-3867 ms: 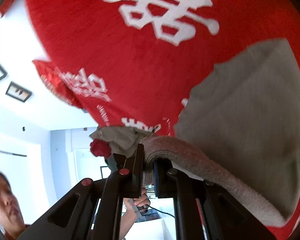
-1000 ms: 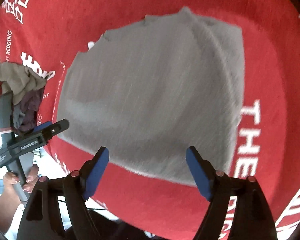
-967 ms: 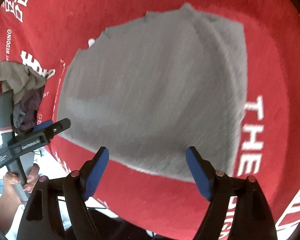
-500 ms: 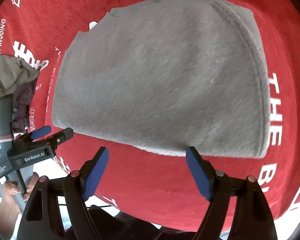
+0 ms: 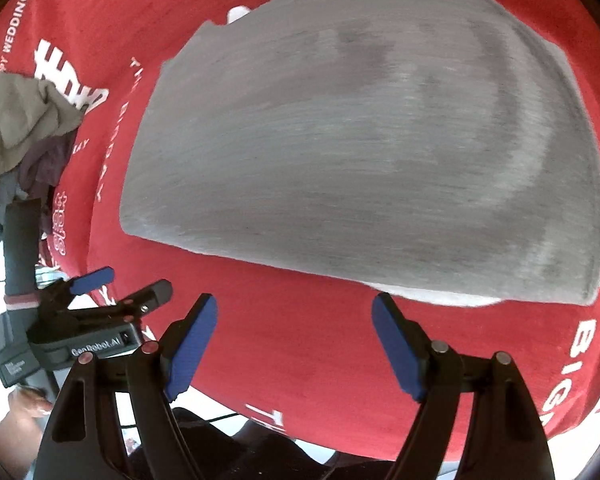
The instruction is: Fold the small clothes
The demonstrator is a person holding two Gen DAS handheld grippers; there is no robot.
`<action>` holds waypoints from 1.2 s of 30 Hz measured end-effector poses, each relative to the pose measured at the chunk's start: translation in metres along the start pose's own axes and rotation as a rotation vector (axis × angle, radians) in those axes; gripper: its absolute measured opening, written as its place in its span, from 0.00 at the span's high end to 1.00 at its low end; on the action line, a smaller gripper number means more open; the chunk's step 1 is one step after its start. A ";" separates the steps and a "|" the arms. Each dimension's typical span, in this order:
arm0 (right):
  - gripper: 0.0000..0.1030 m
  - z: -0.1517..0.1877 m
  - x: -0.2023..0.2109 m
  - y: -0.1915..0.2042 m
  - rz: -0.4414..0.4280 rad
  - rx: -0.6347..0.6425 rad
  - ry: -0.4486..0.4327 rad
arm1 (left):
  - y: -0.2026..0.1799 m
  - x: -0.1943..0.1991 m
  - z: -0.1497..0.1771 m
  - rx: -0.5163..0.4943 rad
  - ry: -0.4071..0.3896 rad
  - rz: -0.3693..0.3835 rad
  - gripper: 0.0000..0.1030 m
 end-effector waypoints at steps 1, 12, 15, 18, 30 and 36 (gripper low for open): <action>0.21 -0.001 -0.003 0.002 -0.005 0.002 0.004 | 0.002 -0.003 0.002 0.002 0.001 0.003 0.00; 0.21 -0.009 -0.022 0.013 -0.049 -0.011 0.035 | 0.030 -0.019 -0.001 0.068 0.007 0.100 0.00; 0.20 -0.009 -0.024 0.008 -0.103 -0.064 0.026 | 0.045 -0.022 -0.016 0.125 0.022 0.211 0.00; 0.20 -0.011 -0.026 -0.001 -0.203 -0.145 -0.002 | 0.059 -0.027 -0.020 0.181 0.021 0.305 0.00; 0.33 -0.008 -0.046 -0.044 -0.548 -0.502 -0.120 | 0.067 -0.023 -0.028 0.270 -0.035 0.541 0.00; 0.34 0.000 -0.049 -0.052 -0.629 -0.586 -0.137 | 0.049 -0.020 -0.032 0.328 -0.036 0.585 0.00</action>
Point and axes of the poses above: each gripper's, at about its wrist camera, not at the fingertips, and x roughly against the way its jaws point, y to its left, z to its underside, the point moved 2 cm from there along -x, roughly the way its jaws point, and after that the axes turned 10 degrees about -z, right-handed, at the moved point
